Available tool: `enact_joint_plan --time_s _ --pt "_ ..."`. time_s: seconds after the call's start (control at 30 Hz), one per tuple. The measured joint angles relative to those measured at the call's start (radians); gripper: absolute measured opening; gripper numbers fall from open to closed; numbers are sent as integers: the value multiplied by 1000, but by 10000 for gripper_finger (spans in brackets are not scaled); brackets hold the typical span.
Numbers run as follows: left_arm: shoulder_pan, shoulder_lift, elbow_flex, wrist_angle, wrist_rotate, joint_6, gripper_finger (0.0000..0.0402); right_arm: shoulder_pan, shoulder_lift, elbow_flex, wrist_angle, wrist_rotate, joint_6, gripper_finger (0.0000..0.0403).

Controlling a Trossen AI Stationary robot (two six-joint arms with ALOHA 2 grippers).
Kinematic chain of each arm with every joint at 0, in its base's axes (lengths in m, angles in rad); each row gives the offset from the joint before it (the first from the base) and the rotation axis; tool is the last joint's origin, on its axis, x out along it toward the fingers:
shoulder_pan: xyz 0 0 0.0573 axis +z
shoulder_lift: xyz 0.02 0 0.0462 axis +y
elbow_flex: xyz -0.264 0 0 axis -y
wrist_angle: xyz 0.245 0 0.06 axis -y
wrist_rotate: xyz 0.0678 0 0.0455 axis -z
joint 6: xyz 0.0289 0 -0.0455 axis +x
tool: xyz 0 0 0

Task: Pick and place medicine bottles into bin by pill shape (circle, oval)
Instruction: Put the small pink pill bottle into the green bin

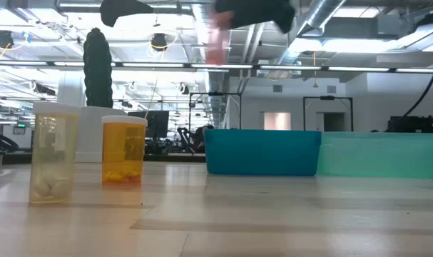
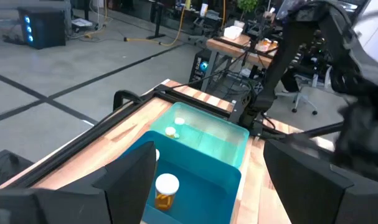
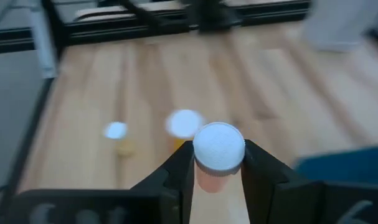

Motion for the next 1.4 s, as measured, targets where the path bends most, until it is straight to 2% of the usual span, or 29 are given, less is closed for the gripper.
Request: enact_joint_plan --time_s 0.17,0.37,0.67,0.83,1.07,1.4 --pt "0 0 0 2 0 0 291 -34 -187 -103 -123 102 25 111" --pt "0 0 0 2 0 0 291 -106 -378 -252 -252 161 119 111" --pt "0 0 0 2 0 0 291 -249 -587 -518 -274 188 282 111" --pt "0 0 0 2 -5 0 291 -340 -624 -639 -248 188 324 112" --pt "0 0 0 2 -36 2 291 -439 -625 -755 -80 184 321 112" --pt "0 0 0 2 -53 3 291 -535 -610 -821 38 129 237 112"
